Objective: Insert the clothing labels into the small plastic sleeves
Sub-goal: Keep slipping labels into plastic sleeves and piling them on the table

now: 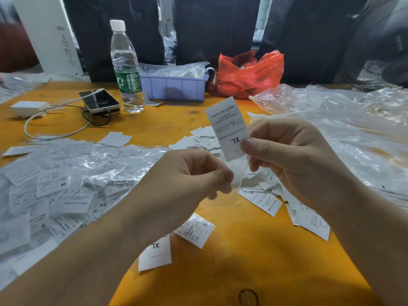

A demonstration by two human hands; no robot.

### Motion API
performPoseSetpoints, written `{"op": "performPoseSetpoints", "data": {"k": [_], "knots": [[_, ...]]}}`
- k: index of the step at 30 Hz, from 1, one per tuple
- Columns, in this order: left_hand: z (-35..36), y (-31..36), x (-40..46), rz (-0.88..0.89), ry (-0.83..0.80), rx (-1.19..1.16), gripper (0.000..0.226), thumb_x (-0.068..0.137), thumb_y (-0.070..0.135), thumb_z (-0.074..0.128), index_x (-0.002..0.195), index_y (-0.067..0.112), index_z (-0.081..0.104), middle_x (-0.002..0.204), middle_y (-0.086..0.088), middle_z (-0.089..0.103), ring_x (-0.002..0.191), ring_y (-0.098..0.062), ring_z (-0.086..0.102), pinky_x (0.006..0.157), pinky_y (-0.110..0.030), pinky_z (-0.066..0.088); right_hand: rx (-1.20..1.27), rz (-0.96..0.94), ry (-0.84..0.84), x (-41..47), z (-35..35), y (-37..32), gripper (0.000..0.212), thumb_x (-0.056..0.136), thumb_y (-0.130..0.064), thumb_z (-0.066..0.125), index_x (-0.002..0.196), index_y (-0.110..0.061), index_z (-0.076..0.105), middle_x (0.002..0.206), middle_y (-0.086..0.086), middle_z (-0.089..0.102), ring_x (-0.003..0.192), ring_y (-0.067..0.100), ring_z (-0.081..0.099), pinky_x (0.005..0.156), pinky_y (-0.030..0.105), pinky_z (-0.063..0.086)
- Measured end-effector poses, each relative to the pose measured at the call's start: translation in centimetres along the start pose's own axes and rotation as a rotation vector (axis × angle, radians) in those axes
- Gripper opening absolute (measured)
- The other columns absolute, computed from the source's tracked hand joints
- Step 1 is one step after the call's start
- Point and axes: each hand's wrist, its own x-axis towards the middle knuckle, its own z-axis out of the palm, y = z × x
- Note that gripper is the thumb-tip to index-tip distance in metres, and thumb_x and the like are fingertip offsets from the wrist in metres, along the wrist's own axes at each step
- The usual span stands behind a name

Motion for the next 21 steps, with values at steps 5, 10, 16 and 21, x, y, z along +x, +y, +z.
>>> {"op": "performPoseSetpoints", "data": {"k": [5, 10, 16, 21], "knots": [[0.07, 0.03, 0.03, -0.010, -0.003, -0.019, 0.009, 0.082, 0.022, 0.070, 0.074, 0.022, 0.074, 0.071, 0.002, 0.073, 0.059, -0.003, 0.059, 0.051, -0.009, 0.041, -0.002, -0.005, -0.002, -0.04, 0.06, -0.05, 0.012, 0.079, -0.019, 0.066, 0.077, -0.008, 0.071, 0.093, 0.016, 0.072, 0.068, 0.023, 0.056, 0.064, 0.033, 0.047], [-0.08, -0.03, -0.03, -0.010, -0.007, -0.021, 0.010, 0.083, 0.023, 0.069, 0.075, 0.019, 0.074, 0.072, 0.001, 0.073, 0.060, -0.003, 0.060, 0.051, -0.009, 0.041, 0.107, -0.032, 0.044, -0.01, -0.35, -0.48, 0.008, 0.077, -0.016, 0.067, 0.071, -0.015, 0.072, 0.083, 0.024, 0.063, 0.067, 0.025, 0.050, 0.062, 0.032, 0.047], [-0.06, -0.04, 0.02, -0.005, -0.006, -0.007, 0.011, 0.084, 0.022, 0.069, 0.075, 0.020, 0.074, 0.071, 0.002, 0.073, 0.059, -0.003, 0.059, 0.051, -0.009, 0.041, 0.029, -0.041, 0.010, -0.08, 0.14, -0.29, 0.009, 0.078, -0.016, 0.067, 0.071, -0.013, 0.071, 0.091, 0.020, 0.071, 0.069, 0.024, 0.054, 0.062, 0.033, 0.047], [-0.08, -0.08, 0.06, -0.001, -0.014, 0.012, 0.011, 0.085, 0.024, 0.069, 0.075, 0.021, 0.074, 0.072, 0.004, 0.073, 0.060, -0.002, 0.060, 0.052, -0.008, 0.041, 0.018, -0.041, 0.013, -0.10, 0.12, -0.27, 0.011, 0.079, -0.018, 0.066, 0.070, -0.018, 0.073, 0.091, 0.016, 0.072, 0.068, 0.023, 0.054, 0.063, 0.034, 0.047]]}}
